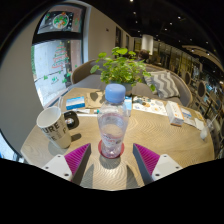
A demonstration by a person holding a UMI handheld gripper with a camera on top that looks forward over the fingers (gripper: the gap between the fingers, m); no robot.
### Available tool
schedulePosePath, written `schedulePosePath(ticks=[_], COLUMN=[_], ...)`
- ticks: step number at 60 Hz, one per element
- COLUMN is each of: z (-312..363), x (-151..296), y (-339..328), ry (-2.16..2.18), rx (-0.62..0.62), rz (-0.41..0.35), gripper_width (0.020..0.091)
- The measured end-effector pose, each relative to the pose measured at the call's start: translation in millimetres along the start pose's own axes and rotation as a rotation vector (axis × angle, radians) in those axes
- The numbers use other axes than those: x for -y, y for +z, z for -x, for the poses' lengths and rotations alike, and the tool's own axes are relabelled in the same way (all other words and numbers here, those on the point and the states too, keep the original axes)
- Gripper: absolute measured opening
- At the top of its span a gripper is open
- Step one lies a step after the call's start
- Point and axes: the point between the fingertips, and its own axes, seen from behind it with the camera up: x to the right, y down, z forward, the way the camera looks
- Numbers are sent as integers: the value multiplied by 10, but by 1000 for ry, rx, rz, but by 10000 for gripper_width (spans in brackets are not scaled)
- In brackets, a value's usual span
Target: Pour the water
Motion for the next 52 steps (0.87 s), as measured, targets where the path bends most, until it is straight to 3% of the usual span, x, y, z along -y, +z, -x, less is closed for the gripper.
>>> schedulePosePath(ticks=[14, 23, 52], z=[108, 122, -28], x=[81, 103, -47], y=[-1150, -1670, -2009], ry=[72, 68, 82], rx=[-63, -92, -134], rz=[61, 43, 35], gripper_width=[849, 852, 853])
